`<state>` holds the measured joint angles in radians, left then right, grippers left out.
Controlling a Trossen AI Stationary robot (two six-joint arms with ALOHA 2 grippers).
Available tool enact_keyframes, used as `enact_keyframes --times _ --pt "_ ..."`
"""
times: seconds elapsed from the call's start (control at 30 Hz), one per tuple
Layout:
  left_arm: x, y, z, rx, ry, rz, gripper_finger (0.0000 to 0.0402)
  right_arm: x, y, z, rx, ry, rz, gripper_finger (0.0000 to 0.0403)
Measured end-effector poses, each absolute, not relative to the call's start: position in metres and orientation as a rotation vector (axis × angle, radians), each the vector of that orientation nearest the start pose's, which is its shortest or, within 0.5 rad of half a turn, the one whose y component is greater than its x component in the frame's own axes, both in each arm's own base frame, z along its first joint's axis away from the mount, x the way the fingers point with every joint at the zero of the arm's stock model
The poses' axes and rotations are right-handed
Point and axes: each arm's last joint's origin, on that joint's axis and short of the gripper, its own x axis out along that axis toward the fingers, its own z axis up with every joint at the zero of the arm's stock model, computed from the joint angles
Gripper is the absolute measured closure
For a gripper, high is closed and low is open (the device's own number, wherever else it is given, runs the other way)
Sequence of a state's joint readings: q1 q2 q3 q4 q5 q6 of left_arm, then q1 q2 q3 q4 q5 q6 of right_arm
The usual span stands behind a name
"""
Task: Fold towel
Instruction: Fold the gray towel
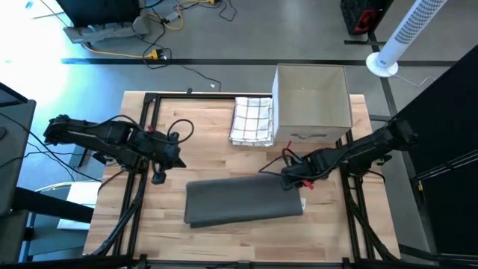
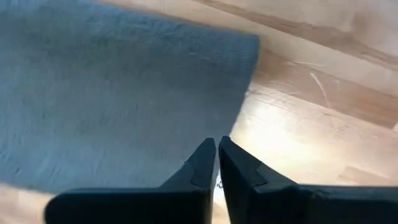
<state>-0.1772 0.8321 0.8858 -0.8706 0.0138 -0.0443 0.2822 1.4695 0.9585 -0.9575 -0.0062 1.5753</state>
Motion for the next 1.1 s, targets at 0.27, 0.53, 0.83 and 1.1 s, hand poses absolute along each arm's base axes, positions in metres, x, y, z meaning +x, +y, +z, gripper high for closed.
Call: enact_keyframes --times 0.27,0.53,0.83,1.1 --pt "0.147 -0.027 0.274 0.025 0.898 -0.158 0.0401 0.237 0.068 0.195 1.08 1.247 -0.999 0.024" --pt "0.153 -0.028 0.264 -0.015 0.847 -0.146 0.0401 0.25 0.073 0.167 1.024 1.344 -1.014 0.0196" --pt "0.154 -0.028 0.264 -0.023 0.836 -0.145 0.0401 0.256 0.076 0.145 1.029 1.393 -0.994 0.0216" --pt "0.154 -0.028 0.264 -0.048 0.838 -0.137 0.0401 0.244 0.077 0.129 1.156 1.32 -0.981 0.0227"
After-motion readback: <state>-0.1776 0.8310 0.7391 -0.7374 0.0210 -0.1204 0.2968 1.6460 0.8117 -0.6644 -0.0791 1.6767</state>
